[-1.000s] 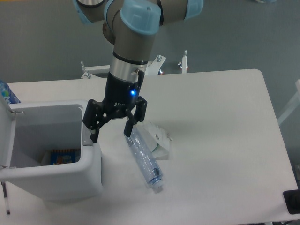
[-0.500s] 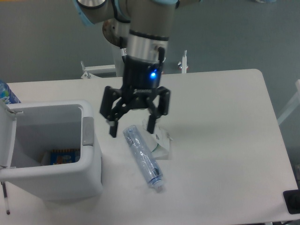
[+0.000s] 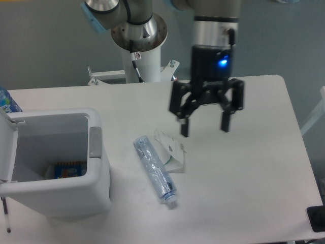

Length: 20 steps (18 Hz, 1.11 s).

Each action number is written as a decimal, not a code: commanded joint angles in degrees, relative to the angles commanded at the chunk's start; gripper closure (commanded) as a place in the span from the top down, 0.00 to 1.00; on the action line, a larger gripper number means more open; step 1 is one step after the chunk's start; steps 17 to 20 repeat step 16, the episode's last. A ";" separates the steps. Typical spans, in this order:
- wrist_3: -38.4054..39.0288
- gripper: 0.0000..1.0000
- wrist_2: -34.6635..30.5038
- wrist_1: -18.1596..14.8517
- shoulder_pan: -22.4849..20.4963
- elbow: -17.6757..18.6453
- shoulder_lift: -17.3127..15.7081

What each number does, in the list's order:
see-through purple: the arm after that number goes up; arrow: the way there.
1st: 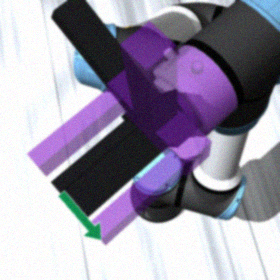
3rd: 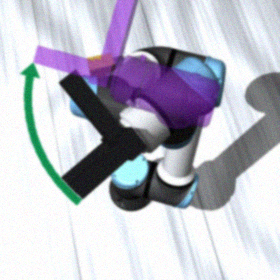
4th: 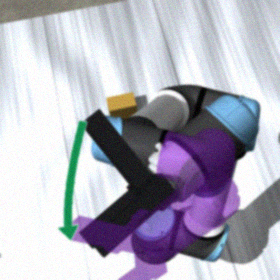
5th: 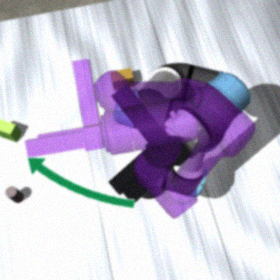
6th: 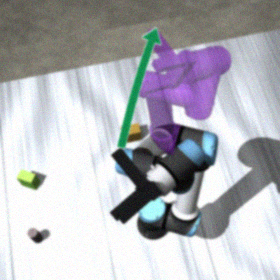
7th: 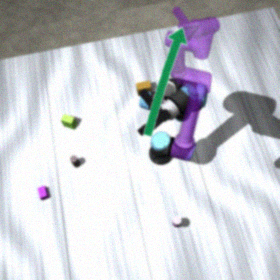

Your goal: Open the trash can

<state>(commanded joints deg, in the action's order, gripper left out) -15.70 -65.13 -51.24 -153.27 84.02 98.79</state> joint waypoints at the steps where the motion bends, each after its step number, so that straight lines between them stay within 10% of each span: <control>1: -2.64 1.00 -0.09 -0.09 -0.97 0.00 0.00; 13: -35.16 1.00 -12.99 -0.53 -7.75 3.87 0.09; 20: -37.56 1.00 -14.77 -0.53 -7.75 3.87 0.18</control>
